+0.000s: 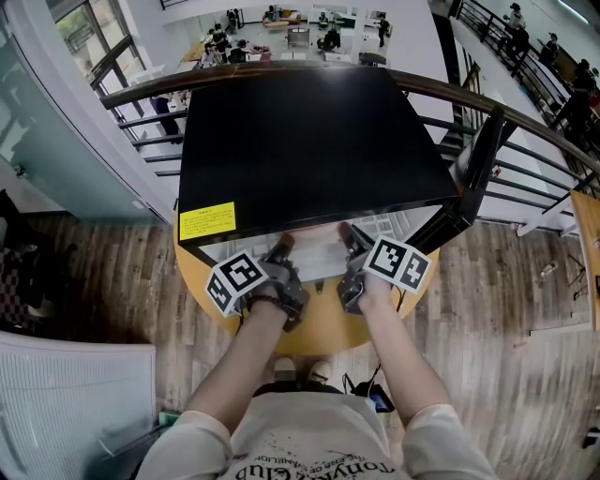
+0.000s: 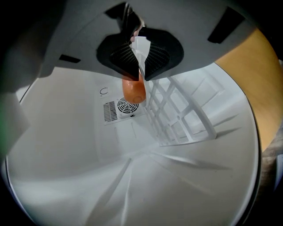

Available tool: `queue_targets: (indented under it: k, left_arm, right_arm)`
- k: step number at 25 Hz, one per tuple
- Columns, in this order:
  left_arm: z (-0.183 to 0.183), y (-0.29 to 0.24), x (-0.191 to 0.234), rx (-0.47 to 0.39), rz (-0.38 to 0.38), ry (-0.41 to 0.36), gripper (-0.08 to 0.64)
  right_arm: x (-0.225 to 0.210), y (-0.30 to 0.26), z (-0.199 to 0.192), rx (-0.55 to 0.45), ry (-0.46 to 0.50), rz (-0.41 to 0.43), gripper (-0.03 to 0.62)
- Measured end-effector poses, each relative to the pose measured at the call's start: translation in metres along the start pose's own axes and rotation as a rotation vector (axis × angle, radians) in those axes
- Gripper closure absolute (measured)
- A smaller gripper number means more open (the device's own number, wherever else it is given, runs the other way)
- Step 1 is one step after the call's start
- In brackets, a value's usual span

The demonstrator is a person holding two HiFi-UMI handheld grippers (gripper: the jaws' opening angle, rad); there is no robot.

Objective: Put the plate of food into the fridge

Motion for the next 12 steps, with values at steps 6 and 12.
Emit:
queue_targets:
  k: [6, 12]
  left_arm:
    - [0.001, 0.0032, -0.0046, 0.017, 0.0, -0.056, 0.464]
    - [0.0006, 0.0012, -0.0062, 0.056, -0.022, -0.094, 0.411]
  right_arm:
    - [-0.0005, 0.0023, 0.0035, -0.018, 0.059, -0.043, 0.52]
    - [-0.0023, 0.0004, 0.0075, -0.033, 0.097, -0.062, 0.52]
Point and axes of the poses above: the fingertips, and each gripper's own axes: y backward along the fingers, x to its left, z out of its top, the point moved 10 cm from there along y, backward along the fingers, and after that the axes turned 5 degrees about -z, right-handed, at the moved point
